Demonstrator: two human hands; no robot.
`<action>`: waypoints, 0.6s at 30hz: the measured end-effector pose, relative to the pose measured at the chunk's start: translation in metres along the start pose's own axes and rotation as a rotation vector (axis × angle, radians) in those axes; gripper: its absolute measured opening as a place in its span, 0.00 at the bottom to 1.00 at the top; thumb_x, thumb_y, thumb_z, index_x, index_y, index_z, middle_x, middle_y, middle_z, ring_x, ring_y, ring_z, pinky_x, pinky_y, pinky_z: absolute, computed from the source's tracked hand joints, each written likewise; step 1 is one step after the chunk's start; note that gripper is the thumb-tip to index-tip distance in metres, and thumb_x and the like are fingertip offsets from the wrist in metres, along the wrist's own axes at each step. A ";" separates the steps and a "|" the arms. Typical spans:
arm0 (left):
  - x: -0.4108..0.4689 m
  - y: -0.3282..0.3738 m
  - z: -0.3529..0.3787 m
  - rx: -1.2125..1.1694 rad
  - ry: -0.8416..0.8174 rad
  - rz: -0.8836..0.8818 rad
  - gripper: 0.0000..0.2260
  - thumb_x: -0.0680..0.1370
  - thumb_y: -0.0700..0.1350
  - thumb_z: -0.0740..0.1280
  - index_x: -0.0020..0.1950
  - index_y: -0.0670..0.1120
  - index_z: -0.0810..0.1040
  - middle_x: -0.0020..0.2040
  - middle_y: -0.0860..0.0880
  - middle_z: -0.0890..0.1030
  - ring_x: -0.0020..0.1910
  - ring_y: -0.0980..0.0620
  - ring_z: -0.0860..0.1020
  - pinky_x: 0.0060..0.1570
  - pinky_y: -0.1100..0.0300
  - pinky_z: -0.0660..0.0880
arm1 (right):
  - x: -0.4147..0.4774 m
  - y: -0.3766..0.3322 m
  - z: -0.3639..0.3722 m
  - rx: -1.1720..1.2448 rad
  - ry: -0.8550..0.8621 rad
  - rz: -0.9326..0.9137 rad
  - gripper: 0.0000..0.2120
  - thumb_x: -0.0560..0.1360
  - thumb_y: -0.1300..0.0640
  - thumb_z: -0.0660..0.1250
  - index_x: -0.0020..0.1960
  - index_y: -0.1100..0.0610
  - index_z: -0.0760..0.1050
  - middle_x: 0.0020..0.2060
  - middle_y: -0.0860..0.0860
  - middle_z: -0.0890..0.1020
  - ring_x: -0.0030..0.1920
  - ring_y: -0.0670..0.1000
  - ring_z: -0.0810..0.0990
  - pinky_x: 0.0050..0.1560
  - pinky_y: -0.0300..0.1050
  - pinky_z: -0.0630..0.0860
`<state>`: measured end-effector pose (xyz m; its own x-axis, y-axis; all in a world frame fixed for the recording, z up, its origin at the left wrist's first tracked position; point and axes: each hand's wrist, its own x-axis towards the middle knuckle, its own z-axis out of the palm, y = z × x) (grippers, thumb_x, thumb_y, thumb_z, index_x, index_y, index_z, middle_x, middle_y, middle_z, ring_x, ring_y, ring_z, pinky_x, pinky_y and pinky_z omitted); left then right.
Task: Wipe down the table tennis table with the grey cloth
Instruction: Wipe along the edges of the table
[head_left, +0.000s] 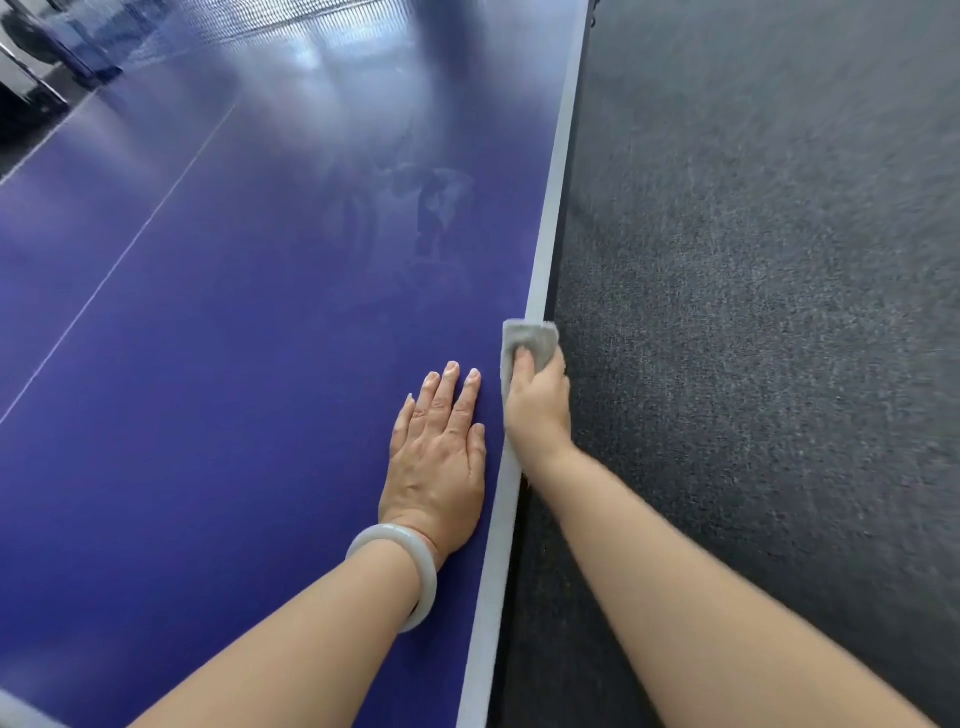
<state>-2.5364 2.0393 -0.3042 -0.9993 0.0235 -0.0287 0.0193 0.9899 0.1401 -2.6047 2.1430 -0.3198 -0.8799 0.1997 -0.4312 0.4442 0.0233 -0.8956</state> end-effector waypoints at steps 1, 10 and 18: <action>0.000 0.000 0.000 0.000 -0.001 0.001 0.23 0.83 0.52 0.40 0.79 0.57 0.40 0.80 0.57 0.41 0.78 0.60 0.38 0.77 0.58 0.36 | 0.018 -0.010 -0.001 0.003 -0.005 0.021 0.27 0.83 0.45 0.55 0.79 0.55 0.56 0.70 0.62 0.70 0.70 0.63 0.69 0.71 0.57 0.65; -0.001 0.001 -0.002 -0.013 -0.009 -0.005 0.23 0.85 0.51 0.45 0.78 0.58 0.39 0.80 0.58 0.40 0.77 0.61 0.36 0.76 0.61 0.34 | -0.093 0.048 -0.006 0.169 -0.040 0.014 0.32 0.80 0.40 0.54 0.80 0.51 0.56 0.71 0.48 0.68 0.74 0.50 0.65 0.72 0.41 0.60; -0.004 0.008 -0.011 -0.016 -0.051 -0.016 0.27 0.79 0.56 0.37 0.80 0.56 0.46 0.81 0.57 0.44 0.79 0.60 0.40 0.79 0.55 0.43 | 0.026 -0.014 -0.001 0.055 -0.026 0.000 0.28 0.84 0.45 0.54 0.80 0.56 0.55 0.70 0.60 0.69 0.69 0.61 0.71 0.69 0.57 0.67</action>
<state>-2.5323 2.0457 -0.2921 -0.9966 0.0150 -0.0815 0.0022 0.9878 0.1554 -2.6338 2.1489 -0.3185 -0.8844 0.1746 -0.4329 0.4346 -0.0308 -0.9001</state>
